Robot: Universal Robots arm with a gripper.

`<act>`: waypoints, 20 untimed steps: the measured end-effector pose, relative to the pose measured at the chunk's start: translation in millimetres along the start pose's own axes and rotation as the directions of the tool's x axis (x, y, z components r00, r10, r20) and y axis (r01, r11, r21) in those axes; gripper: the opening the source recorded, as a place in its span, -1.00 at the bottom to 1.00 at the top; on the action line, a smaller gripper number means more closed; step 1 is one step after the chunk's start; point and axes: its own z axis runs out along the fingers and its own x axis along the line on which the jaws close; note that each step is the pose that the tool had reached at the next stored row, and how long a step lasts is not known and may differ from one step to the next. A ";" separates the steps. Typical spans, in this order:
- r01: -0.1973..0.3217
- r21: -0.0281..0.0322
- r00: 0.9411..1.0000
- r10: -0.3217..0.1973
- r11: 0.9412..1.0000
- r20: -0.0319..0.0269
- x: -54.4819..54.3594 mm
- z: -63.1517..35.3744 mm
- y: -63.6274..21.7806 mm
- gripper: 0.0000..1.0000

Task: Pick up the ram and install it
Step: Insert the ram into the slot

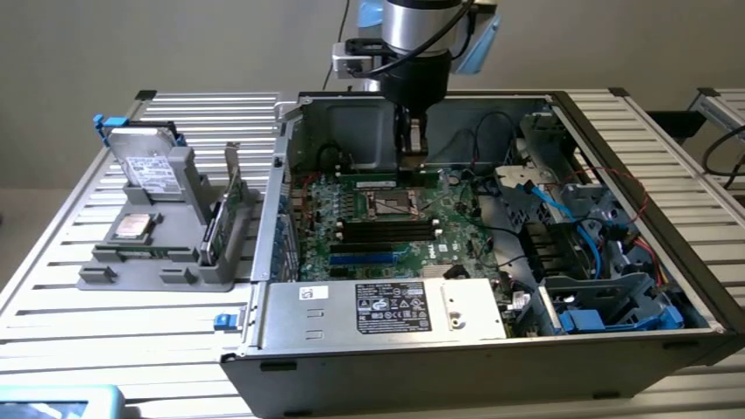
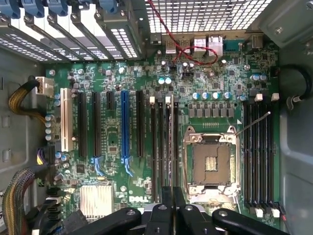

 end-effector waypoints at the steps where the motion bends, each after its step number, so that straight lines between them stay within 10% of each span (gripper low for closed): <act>1: 0.000 -0.001 1.000 0.000 1.000 0.000 0.3 0.3 -0.1 -0.75; 13: 0.000 -0.002 1.000 0.000 1.000 -0.004 4.7 9.0 -0.3 -0.75; 20: 0.000 -0.001 1.000 0.000 1.000 -0.028 4.3 16.5 -0.4 -0.75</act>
